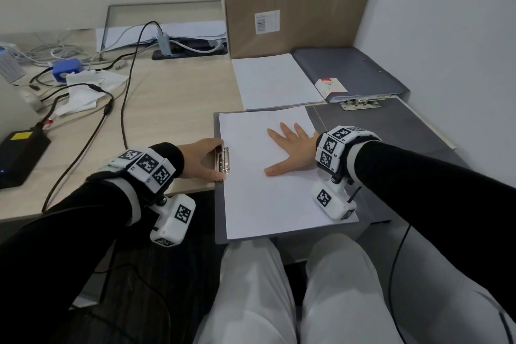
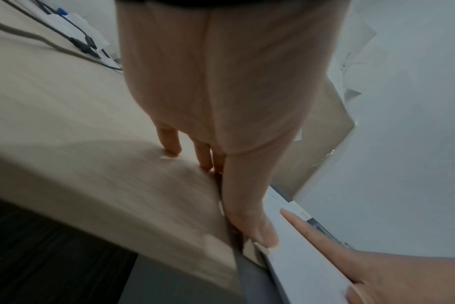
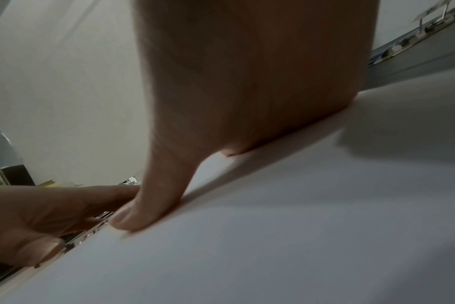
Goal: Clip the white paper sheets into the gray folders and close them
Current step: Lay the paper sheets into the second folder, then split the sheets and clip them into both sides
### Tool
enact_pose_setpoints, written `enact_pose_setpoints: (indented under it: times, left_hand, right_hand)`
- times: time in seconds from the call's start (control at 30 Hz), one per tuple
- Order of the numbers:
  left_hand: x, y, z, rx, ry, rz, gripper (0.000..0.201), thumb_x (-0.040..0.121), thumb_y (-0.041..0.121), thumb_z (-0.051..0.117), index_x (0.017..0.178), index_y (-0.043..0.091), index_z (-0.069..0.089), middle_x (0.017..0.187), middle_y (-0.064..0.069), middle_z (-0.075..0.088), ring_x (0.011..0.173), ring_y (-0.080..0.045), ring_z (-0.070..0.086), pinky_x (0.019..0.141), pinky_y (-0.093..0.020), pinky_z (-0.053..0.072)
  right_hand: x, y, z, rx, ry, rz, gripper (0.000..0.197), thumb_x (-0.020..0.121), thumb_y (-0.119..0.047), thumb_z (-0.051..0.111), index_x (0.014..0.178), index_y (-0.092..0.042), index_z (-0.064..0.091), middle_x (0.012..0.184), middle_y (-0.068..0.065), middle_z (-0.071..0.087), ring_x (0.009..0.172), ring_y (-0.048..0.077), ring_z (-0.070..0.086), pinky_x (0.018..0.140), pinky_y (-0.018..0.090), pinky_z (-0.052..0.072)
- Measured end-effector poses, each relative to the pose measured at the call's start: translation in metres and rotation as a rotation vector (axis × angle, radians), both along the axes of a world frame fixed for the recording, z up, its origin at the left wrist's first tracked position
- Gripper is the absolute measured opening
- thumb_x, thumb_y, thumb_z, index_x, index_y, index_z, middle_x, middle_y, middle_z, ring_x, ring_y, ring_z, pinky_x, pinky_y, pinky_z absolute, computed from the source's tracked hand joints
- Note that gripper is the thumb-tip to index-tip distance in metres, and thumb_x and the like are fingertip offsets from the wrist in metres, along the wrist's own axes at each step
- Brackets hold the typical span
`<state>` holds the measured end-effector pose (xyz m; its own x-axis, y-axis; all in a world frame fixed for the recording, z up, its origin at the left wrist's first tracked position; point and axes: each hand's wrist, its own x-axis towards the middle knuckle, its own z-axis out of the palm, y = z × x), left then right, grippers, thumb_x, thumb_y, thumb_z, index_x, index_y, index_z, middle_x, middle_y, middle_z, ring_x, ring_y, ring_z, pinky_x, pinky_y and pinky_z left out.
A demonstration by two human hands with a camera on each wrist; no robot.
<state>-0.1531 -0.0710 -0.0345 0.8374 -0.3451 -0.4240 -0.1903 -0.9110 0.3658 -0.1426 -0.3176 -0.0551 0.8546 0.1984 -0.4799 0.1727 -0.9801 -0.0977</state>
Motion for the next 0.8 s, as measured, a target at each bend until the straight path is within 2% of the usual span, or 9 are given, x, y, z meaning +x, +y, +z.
enact_pose_setpoints:
  times: [0.13, 0.2, 0.27, 0.33, 0.4, 0.47, 0.57, 0.67, 0.8]
  left_hand:
    - [-0.003, 0.001, -0.001, -0.055, 0.041, 0.058, 0.096, 0.074, 0.046, 0.069, 0.149, 0.014, 0.018, 0.153, 0.001, 0.029, 0.140, -0.013, 0.028, 0.114, -0.026, 0.021]
    - [-0.001, 0.002, -0.002, -0.041, 0.055, 0.051, 0.098, 0.075, 0.046, 0.069, 0.151, 0.016, 0.013, 0.155, 0.004, 0.025, 0.143, -0.012, 0.025, 0.115, -0.026, 0.019]
    - [0.001, -0.001, 0.001, -0.004, 0.072, 0.058, 0.091, 0.082, 0.040, 0.066, 0.151, 0.018, 0.012, 0.156, 0.004, 0.024, 0.144, -0.013, 0.024, 0.114, -0.024, 0.021]
    - [0.001, -0.006, 0.009, 0.022, 0.077, 0.066, 0.073, 0.089, 0.034, 0.059, 0.149, 0.017, 0.021, 0.150, 0.003, 0.034, 0.141, -0.016, 0.030, 0.103, -0.018, 0.024]
    - [0.009, -0.010, 0.016, 0.011, 0.024, 0.094, 0.059, 0.092, 0.039, 0.053, 0.144, 0.018, 0.035, 0.146, 0.002, 0.043, 0.136, -0.018, 0.039, 0.107, -0.023, 0.027]
    - [0.025, -0.014, 0.021, -0.026, -0.042, 0.162, 0.055, 0.092, 0.043, 0.051, 0.139, 0.016, 0.045, 0.142, -0.001, 0.050, 0.131, -0.020, 0.045, 0.112, -0.031, 0.030]
    - [0.057, -0.026, 0.025, -0.182, -0.106, 0.358, 0.051, 0.092, 0.034, 0.054, 0.136, 0.009, 0.049, 0.140, -0.009, 0.050, 0.129, -0.025, 0.047, 0.108, -0.033, 0.036]
    - [0.086, -0.045, 0.030, -0.321, -0.103, 0.470, 0.049, 0.092, 0.027, 0.055, 0.137, 0.008, 0.047, 0.142, -0.010, 0.048, 0.129, -0.027, 0.047, 0.108, -0.034, 0.040]
    - [0.122, -0.075, 0.026, -0.273, -0.078, 0.522, 0.057, 0.096, 0.029, 0.047, 0.144, 0.000, 0.035, 0.149, -0.016, 0.038, 0.135, -0.031, 0.040, 0.113, -0.037, 0.034]
  right_hand:
    - [0.000, 0.000, 0.001, 0.015, 0.002, -0.009, 0.106, 0.069, -0.083, 0.043, 0.146, -0.042, -0.017, 0.157, -0.010, -0.026, 0.145, 0.024, -0.024, 0.114, 0.056, -0.007]
    - [0.000, 0.000, 0.001, 0.033, -0.003, -0.025, 0.099, 0.072, -0.083, 0.038, 0.147, -0.043, -0.014, 0.158, -0.010, -0.023, 0.146, 0.024, -0.022, 0.115, 0.054, -0.007]
    - [0.002, 0.000, 0.001, 0.044, 0.007, -0.040, 0.091, 0.077, -0.081, 0.031, 0.148, -0.043, -0.011, 0.159, -0.010, -0.020, 0.147, 0.024, -0.020, 0.115, 0.053, -0.007]
    - [0.006, -0.001, 0.007, 0.081, 0.046, -0.046, 0.084, 0.082, -0.077, 0.026, 0.149, -0.039, -0.007, 0.160, -0.007, -0.016, 0.148, 0.024, -0.016, 0.117, 0.052, -0.007]
    - [0.013, -0.005, 0.017, 0.179, 0.050, -0.068, 0.080, 0.087, -0.070, 0.028, 0.152, -0.029, 0.005, 0.162, -0.004, -0.002, 0.149, 0.022, -0.004, 0.120, 0.044, -0.002]
    - [0.021, -0.012, 0.030, 0.326, -0.039, -0.123, 0.073, 0.090, -0.060, 0.040, 0.150, -0.022, 0.023, 0.159, -0.002, 0.018, 0.148, 0.018, 0.015, 0.119, 0.032, 0.010]
    - [0.040, -0.028, 0.049, 0.513, -0.239, -0.263, 0.059, 0.092, -0.042, 0.054, 0.143, -0.017, 0.039, 0.153, 0.001, 0.035, 0.140, 0.018, 0.032, 0.108, 0.023, 0.024]
    - [0.064, -0.048, 0.059, 0.608, -0.267, -0.390, 0.060, 0.092, -0.032, 0.056, 0.145, -0.014, 0.035, 0.152, 0.005, 0.034, 0.139, 0.020, 0.034, 0.103, 0.023, 0.029]
    - [0.097, -0.062, 0.054, 0.494, -0.220, -0.401, 0.070, 0.091, -0.031, 0.057, 0.150, -0.013, 0.023, 0.156, 0.007, 0.026, 0.143, 0.023, 0.028, 0.111, 0.028, 0.025]
